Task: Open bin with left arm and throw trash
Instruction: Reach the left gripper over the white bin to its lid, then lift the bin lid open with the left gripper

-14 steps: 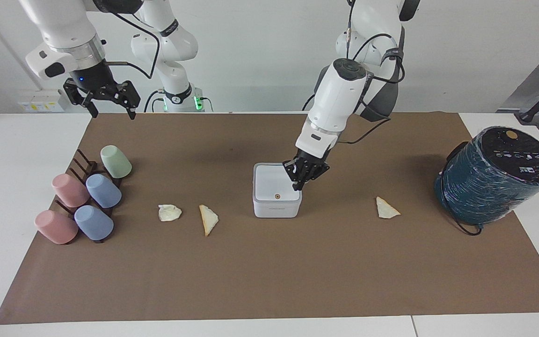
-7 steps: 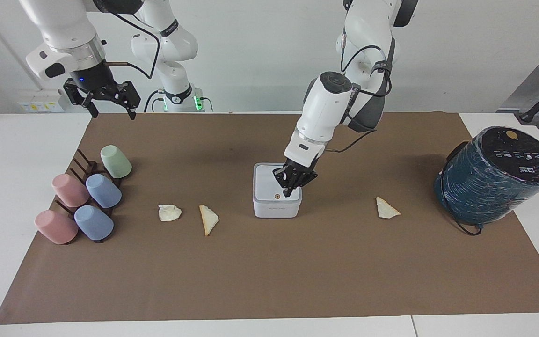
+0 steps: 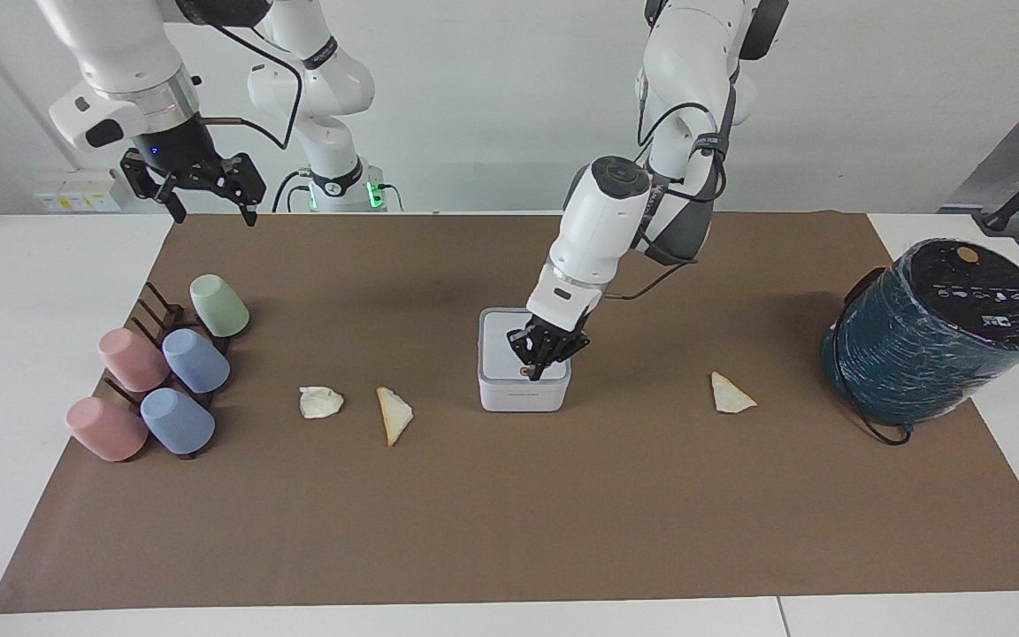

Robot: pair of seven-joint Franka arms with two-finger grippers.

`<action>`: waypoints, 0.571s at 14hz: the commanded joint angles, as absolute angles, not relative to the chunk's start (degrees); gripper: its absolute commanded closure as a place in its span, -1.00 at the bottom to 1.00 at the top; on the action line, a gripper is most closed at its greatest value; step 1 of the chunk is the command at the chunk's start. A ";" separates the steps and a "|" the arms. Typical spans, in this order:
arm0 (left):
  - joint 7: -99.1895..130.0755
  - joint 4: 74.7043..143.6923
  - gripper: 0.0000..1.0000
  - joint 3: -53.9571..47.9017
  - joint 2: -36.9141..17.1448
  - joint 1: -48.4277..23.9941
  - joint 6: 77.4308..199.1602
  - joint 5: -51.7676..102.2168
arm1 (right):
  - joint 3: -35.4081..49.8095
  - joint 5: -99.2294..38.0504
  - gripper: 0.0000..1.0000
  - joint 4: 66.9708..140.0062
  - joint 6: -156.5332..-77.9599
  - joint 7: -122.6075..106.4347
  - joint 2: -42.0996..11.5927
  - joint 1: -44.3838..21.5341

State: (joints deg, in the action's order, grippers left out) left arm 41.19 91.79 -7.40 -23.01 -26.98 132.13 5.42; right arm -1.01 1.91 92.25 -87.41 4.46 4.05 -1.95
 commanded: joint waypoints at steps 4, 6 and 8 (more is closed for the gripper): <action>42.10 93.86 1.00 -6.50 -23.47 -28.39 134.46 5.19 | -0.79 0.88 -1.00 93.60 -87.10 5.10 5.36 -1.67; 42.10 95.79 1.00 -6.50 -23.47 -28.39 136.75 5.19 | -0.79 0.88 -1.00 93.60 -87.10 5.10 5.36 -1.67; 42.10 96.50 1.00 -6.50 -23.38 -28.39 136.85 5.19 | -0.88 0.88 -1.00 93.60 -87.10 5.10 5.36 -1.67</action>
